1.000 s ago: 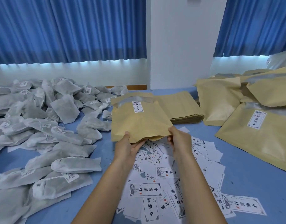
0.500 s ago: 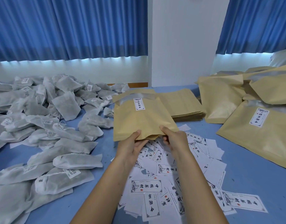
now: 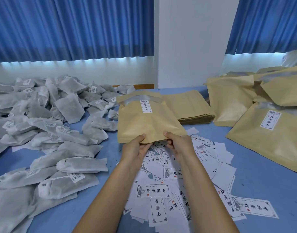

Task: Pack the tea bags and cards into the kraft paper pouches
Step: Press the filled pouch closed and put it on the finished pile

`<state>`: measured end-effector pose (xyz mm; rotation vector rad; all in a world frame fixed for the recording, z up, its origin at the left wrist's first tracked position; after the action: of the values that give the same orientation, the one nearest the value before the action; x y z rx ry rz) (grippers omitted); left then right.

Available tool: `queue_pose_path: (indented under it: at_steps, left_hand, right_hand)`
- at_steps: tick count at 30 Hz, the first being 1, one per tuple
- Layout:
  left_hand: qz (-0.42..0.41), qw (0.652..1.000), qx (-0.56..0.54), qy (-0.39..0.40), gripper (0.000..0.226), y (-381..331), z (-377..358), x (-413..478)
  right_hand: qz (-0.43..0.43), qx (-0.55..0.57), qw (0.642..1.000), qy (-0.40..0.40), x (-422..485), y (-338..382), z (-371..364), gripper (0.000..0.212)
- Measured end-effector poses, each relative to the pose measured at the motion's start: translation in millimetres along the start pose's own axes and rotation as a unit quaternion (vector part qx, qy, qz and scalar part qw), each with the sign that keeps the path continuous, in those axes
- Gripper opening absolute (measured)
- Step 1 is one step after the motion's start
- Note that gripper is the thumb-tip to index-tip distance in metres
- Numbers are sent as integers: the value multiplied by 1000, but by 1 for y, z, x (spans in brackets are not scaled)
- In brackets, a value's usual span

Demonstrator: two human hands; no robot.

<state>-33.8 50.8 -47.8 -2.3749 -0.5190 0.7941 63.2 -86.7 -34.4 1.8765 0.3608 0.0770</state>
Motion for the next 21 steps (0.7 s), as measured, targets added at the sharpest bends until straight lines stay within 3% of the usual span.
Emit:
queue_pose_path:
  at_steps: [5,10,15,21]
  left_hand:
    - [-13,1000,2,0,11,-3,0,-1]
    - [-5,1000,10,19,11,4,-5,-4]
    - [-25,999,13,20,13,-1,-5,-5]
    - [-22,998,51,-13,17,1,0,-8]
  right_hand:
    - [-12,18,998,53,-5,-8,-17,12]
    - [-32,53,997,42,-1,-11,-15,13]
    - [-23,51,995,85,-6,-12,-27,13]
    - [-16,42,998,31,-2,-8,-15,16]
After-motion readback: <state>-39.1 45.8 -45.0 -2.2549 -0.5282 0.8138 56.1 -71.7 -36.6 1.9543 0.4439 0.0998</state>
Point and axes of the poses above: each hand's wrist, its own x-axis towards the middle knuckle, its own z-axis out of the back of the hand, y = z × x, the point moved 10 cm from there along x, towards the middle knuckle, and after that the axes turned 8 degrees about z, right-handed, at the moved point
